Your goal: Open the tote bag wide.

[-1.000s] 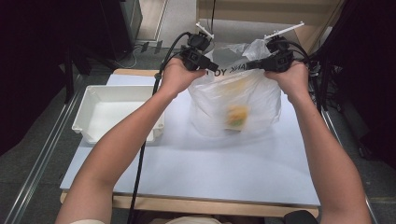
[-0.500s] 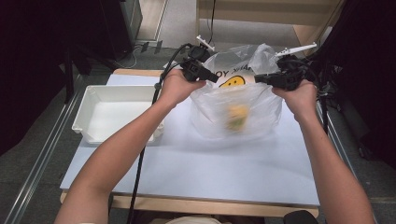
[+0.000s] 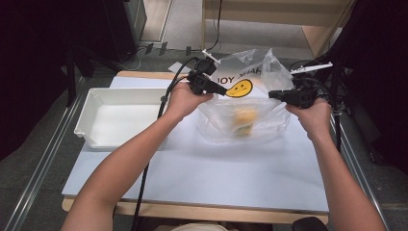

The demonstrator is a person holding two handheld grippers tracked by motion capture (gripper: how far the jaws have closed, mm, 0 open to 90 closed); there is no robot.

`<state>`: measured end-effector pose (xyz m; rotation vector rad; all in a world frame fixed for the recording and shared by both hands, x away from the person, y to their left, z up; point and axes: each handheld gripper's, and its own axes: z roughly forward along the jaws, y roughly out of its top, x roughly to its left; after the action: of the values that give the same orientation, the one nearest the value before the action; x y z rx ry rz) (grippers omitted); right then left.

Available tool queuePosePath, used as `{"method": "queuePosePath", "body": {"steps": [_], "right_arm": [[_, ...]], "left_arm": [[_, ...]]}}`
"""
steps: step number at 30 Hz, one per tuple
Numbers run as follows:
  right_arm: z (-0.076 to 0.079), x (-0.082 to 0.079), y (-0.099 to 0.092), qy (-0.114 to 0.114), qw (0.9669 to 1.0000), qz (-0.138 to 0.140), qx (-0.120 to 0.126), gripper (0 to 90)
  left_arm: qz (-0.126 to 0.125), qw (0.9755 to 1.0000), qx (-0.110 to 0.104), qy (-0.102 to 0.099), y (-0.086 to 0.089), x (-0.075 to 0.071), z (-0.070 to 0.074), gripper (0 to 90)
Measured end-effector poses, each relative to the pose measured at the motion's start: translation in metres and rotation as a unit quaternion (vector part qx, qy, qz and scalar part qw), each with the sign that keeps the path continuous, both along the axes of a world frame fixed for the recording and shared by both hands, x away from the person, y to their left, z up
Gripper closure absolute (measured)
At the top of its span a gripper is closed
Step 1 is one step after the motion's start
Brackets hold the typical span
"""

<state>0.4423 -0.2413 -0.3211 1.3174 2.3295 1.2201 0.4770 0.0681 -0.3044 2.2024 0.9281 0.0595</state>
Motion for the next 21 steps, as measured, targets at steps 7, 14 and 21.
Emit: {"method": "queuePosePath", "body": {"steps": [7, 14, 21], "right_arm": [[-0.013, -0.009, -0.008, 0.006, 0.9999, -0.008, 0.002, 85.3], [-0.026, -0.015, -0.010, 0.008, 0.9998, -0.015, 0.008, 82.0], [-0.040, -0.021, -0.003, -0.016, 0.9990, -0.037, -0.020, 83.5]], "left_arm": [[-0.002, 0.9999, 0.002, -0.011, -0.004, -0.006, -0.006, 74.0], [0.004, 1.0000, 0.000, 0.000, -0.006, -0.008, -0.022, 71.7], [0.020, 0.9998, 0.007, -0.006, -0.006, -0.011, -0.033, 84.2]]}}
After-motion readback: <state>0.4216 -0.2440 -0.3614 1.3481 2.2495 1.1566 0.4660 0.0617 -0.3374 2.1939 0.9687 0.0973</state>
